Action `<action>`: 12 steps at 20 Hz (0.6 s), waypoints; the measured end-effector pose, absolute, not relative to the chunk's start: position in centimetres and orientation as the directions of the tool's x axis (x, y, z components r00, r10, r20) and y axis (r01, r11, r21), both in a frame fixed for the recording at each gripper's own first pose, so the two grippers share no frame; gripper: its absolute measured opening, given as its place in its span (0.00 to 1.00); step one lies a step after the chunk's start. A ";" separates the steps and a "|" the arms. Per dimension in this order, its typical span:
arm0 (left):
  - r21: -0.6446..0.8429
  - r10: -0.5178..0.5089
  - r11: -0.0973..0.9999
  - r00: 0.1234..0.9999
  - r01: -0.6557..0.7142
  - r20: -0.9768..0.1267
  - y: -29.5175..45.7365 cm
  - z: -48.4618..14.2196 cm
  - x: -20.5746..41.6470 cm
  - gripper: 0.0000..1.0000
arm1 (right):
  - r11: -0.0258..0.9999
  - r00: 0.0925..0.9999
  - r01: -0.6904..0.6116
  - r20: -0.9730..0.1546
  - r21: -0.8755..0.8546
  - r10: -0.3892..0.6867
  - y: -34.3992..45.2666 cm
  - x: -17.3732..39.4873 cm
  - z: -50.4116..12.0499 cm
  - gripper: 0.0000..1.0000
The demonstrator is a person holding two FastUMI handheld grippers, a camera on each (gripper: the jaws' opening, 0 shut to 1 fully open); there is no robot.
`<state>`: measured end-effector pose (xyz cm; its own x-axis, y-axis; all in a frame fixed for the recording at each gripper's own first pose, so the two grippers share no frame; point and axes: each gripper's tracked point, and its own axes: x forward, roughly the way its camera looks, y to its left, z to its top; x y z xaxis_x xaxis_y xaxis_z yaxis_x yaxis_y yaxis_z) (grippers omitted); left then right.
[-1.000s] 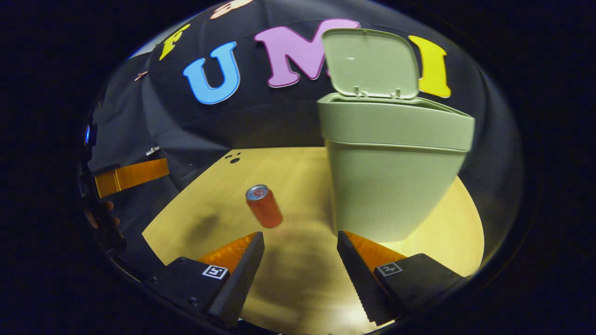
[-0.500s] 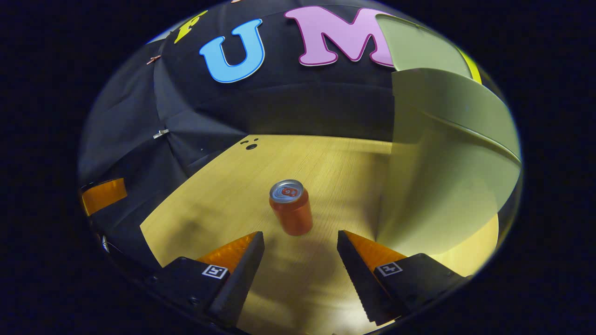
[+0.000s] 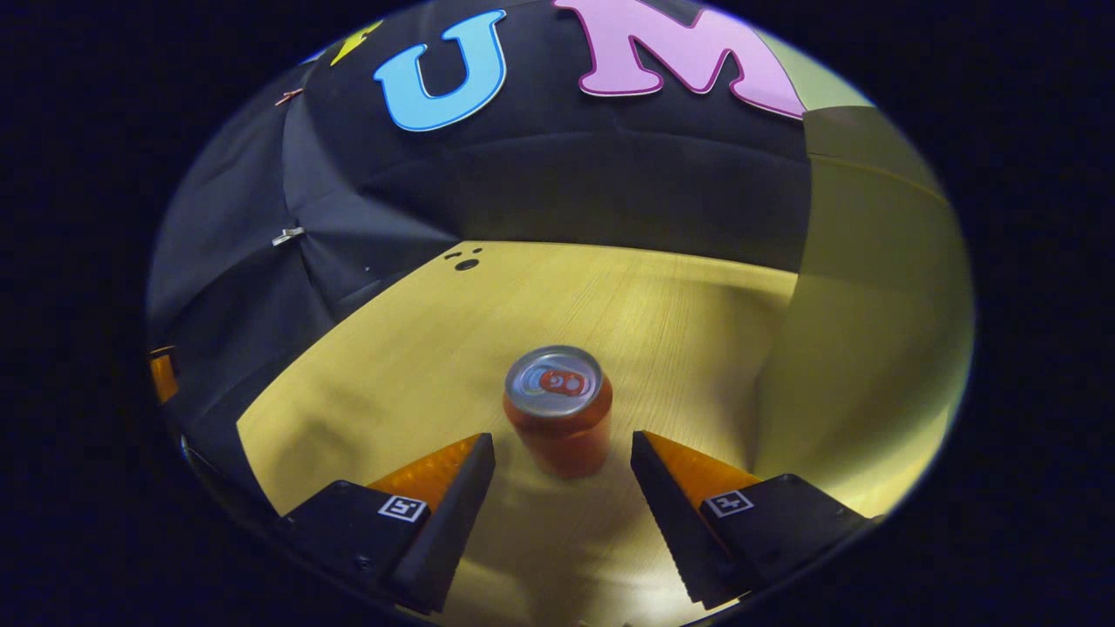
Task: Press the lid of the desktop garbage bin to open it, pick up the crumpled paper on the desktop and throw it into the bin, then pick up the pop can on the desktop and drop it into the bin, and finally close the garbage bin lid.
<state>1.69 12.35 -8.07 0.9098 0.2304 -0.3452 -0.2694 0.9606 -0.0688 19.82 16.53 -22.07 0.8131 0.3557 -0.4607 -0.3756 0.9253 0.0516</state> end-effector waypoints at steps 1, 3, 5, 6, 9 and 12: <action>-0.066 0.231 0.961 0.910 -0.269 -0.346 12.4 -8.2 1.8 0.96 | 0.928 0.819 -0.369 -0.456 0.046 0.348 16.7 20.6 -22.4 0.99; -0.061 0.231 0.962 0.909 -0.267 -0.347 12.4 -8.2 2.0 0.96 | 0.929 0.810 -0.367 -0.473 0.051 0.346 17.3 21.4 -23.4 0.99; -0.056 0.231 0.962 0.908 -0.267 -0.349 12.5 -8.3 2.2 0.96 | 0.931 0.813 -0.364 -0.474 0.041 0.339 17.7 22.3 -23.8 0.99; -0.055 0.232 0.962 0.907 -0.268 -0.351 12.5 -8.4 2.2 0.96 | 0.934 0.820 -0.357 -0.470 0.027 0.327 17.7 22.8 -23.9 0.99; -0.058 0.236 0.960 0.906 -0.273 -0.352 12.7 -8.5 2.3 0.96 | 0.936 0.826 -0.353 -0.464 0.018 0.320 18.0 23.4 -23.9 0.99; -0.058 0.236 0.960 0.905 -0.273 -0.354 12.7 -8.5 2.1 0.96 | 0.931 0.822 -0.364 -0.463 0.018 0.331 18.6 23.3 -23.7 0.83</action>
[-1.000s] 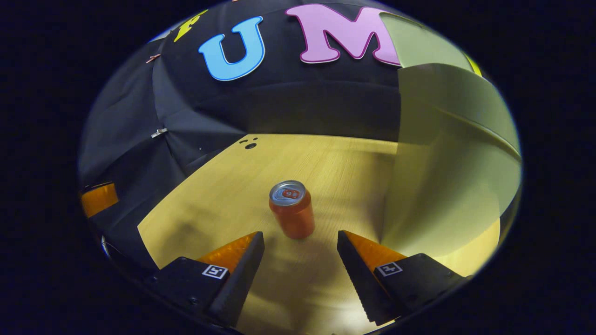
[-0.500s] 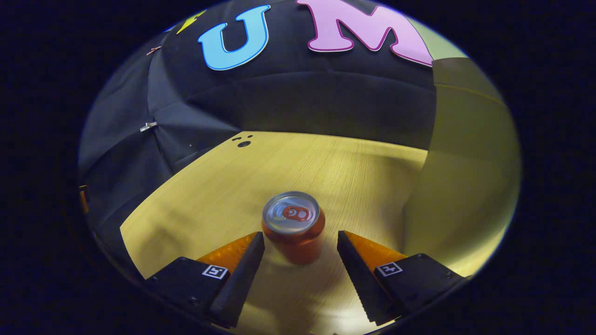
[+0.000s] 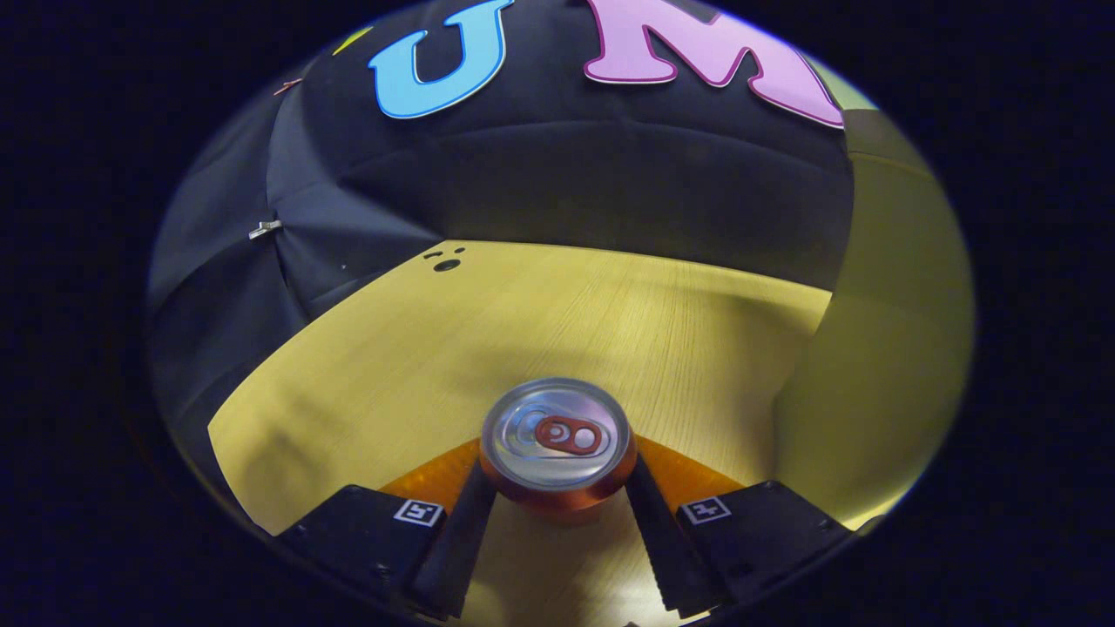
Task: Press the lid of the desktop garbage bin to open it, pick up the crumpled paper on the desktop and throw it into the bin, then pick up the pop can on the desktop and drop it into the bin, and finally close the garbage bin lid.
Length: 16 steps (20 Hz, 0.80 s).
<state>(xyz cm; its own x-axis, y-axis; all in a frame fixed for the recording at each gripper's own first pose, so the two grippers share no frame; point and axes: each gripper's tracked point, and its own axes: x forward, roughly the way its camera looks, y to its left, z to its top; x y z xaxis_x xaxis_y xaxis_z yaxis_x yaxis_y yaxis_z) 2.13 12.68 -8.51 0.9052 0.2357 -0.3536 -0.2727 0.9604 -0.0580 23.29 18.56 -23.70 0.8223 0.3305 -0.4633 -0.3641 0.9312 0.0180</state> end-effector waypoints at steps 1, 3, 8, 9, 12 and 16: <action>-0.057 0.235 0.961 0.905 -0.272 -0.355 12.7 -8.6 2.0 0.96 | 0.927 0.815 -0.374 -0.470 0.020 0.339 18.7 23.0 -23.6 0.83; -0.057 0.234 0.961 0.907 -0.270 -0.351 12.7 -8.5 2.0 0.96 | 0.922 0.816 -0.386 -0.457 0.023 0.353 18.9 22.8 -22.2 0.83; -0.064 0.221 0.965 0.917 -0.256 -0.331 12.4 -8.0 2.0 0.96 | 0.905 0.827 -0.424 -0.392 0.034 0.402 18.9 20.5 -15.7 0.83; -0.063 0.216 0.966 0.920 -0.250 -0.325 12.3 -8.0 2.0 0.96 | 0.900 0.830 -0.436 -0.375 0.026 0.413 18.6 19.9 -13.9 0.83; -0.076 0.191 0.972 0.932 -0.224 -0.308 11.8 -8.1 1.9 0.96 | 0.889 0.851 -0.458 -0.291 -0.006 0.436 17.8 18.8 -7.2 0.83; -0.114 0.105 0.983 0.949 -0.145 -0.298 10.5 -8.5 1.7 0.96 | 0.901 0.881 -0.434 -0.206 0.009 0.426 15.8 17.8 0.5 0.83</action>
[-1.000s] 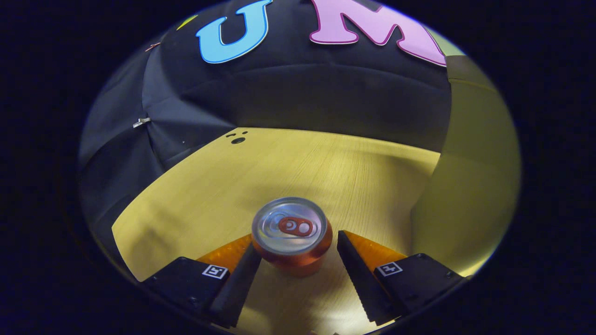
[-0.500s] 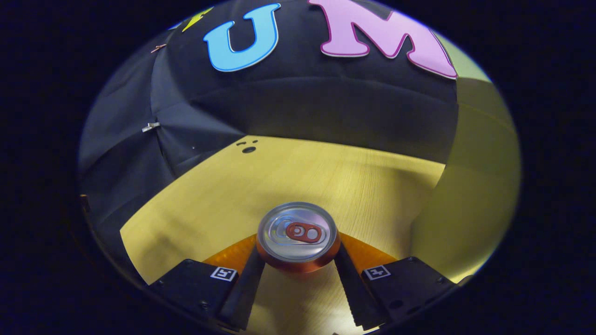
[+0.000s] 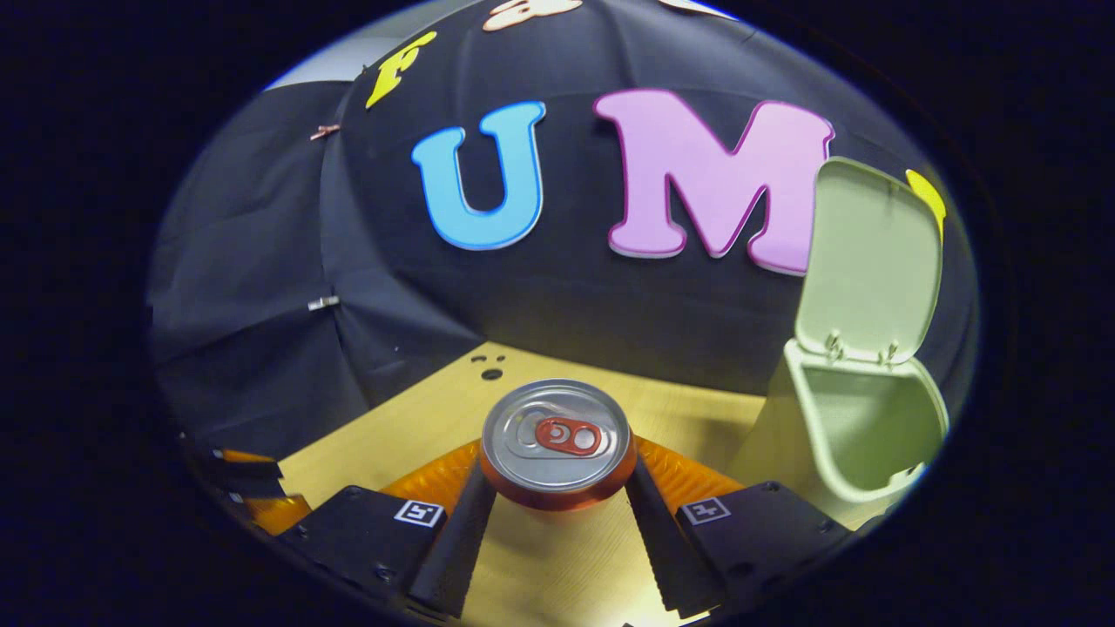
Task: Press the lid of the desktop garbage bin to open it, pick up the crumpled paper on the desktop and throw it into the bin, then pick up the pop can on the desktop and drop it into the bin, and finally close the garbage bin lid.
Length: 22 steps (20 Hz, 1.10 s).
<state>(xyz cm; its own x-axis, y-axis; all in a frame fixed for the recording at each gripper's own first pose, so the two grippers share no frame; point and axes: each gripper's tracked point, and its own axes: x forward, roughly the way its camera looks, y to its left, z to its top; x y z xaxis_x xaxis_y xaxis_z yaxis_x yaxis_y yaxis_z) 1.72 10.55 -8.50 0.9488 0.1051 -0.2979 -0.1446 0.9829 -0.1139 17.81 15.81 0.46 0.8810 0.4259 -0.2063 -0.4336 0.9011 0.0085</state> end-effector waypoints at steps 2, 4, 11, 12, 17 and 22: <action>-0.096 0.068 0.990 0.956 -0.099 -0.286 10.7 -8.7 1.7 0.96 | 0.919 0.906 -0.395 -0.161 0.012 0.392 14.3 17.8 3.6 0.83; -0.082 0.045 0.994 0.961 -0.070 -0.274 11.1 -8.7 2.0 0.96 | 0.936 0.931 -0.351 -0.113 -0.004 0.348 12.4 17.6 6.5 0.83; -0.133 -0.024 0.991 0.970 -0.009 -0.243 12.0 -8.5 3.8 0.96 | 0.986 0.988 -0.154 -0.008 -0.060 0.153 3.8 17.5 12.4 0.82; -0.131 -0.028 0.991 0.968 -0.005 -0.249 12.2 -8.6 3.7 0.96 | 0.990 0.991 -0.134 -0.007 -0.046 0.133 2.9 17.6 12.6 0.82; -0.084 0.012 0.996 0.962 -0.036 -0.273 13.6 -9.4 3.1 0.96 | 0.997 0.997 -0.081 0.000 -0.008 0.081 -1.2 18.5 12.5 0.82; -0.119 0.106 0.982 0.948 -0.147 -0.299 12.6 -9.5 2.4 0.96 | 0.996 0.995 -0.087 -0.045 0.015 0.088 -4.3 20.5 10.1 0.83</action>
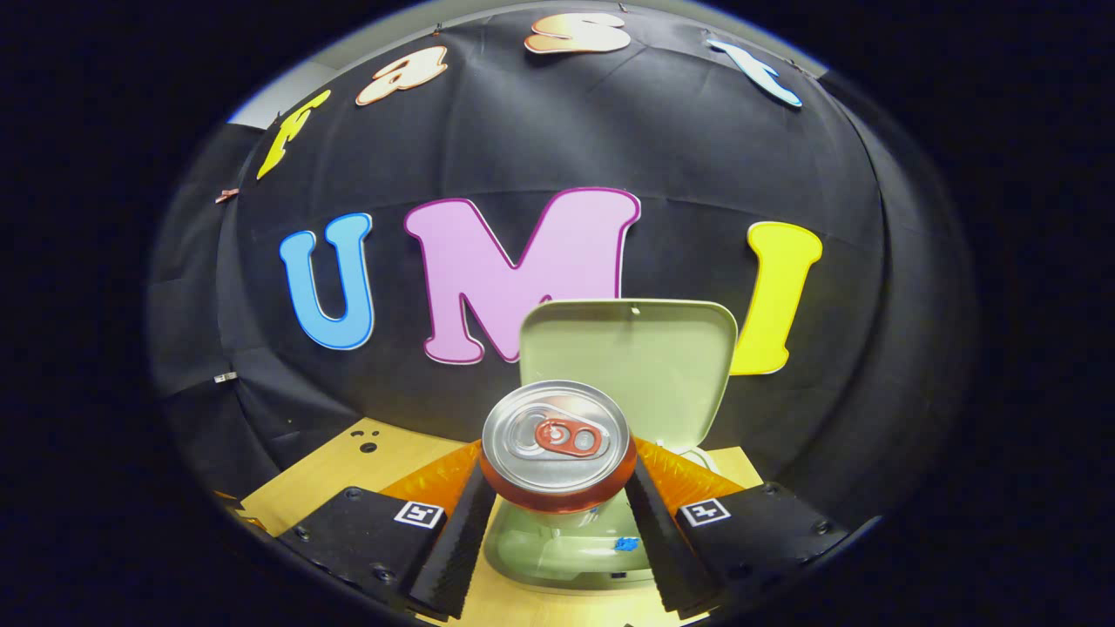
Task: Press the lid of the desktop garbage bin to open it, pick up the crumpled paper on the desktop and throw it into the bin, then pick up the pop can on the desktop and drop it into the bin, and finally close the garbage bin lid.
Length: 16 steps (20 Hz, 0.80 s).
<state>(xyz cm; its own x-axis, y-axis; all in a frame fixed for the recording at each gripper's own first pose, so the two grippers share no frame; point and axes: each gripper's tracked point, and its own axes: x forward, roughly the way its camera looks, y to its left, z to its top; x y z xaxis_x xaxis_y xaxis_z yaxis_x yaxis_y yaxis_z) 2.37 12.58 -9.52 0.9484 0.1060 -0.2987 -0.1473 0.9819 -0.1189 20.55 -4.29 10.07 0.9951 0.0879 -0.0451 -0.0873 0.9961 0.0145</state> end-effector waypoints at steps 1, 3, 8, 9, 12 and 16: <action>-0.123 0.118 0.979 0.945 -0.162 -0.306 12.1 -9.6 2.3 0.96 | 0.996 0.994 -0.091 -0.056 0.024 0.093 -4.7 20.8 9.5 0.82; -0.131 0.135 0.974 0.940 -0.184 -0.314 10.8 -9.5 2.5 0.96 | 0.995 0.992 -0.098 -0.075 0.032 0.101 -5.8 21.3 8.3 0.83; -0.155 0.140 0.968 0.935 -0.199 -0.326 7.2 -9.4 3.3 0.96 | 0.993 0.987 -0.114 -0.112 0.040 0.118 -7.1 22.5 6.0 0.83; -0.150 0.143 0.968 0.934 -0.200 -0.327 6.8 -9.3 3.5 0.96 | 0.992 0.986 -0.116 -0.118 0.043 0.120 -7.3 22.9 5.6 0.83; -0.124 0.156 0.971 0.930 -0.207 -0.332 6.0 -9.0 3.8 0.96 | 0.992 0.983 -0.119 -0.134 0.046 0.124 -7.7 24.1 4.5 0.85; -0.110 0.199 0.962 0.915 -0.251 -0.351 5.6 -9.1 3.1 0.96 | 0.991 0.980 -0.126 -0.151 0.053 0.132 -8.1 25.3 3.4 0.98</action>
<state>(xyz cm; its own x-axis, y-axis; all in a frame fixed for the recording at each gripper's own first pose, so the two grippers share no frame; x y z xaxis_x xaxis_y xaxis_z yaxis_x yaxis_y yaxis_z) 3.08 5.60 -9.13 0.9150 0.1988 -0.3510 -0.2511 0.9617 -0.1098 25.34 -8.11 3.37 0.9797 0.1324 -0.1506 -0.1257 0.9906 0.0533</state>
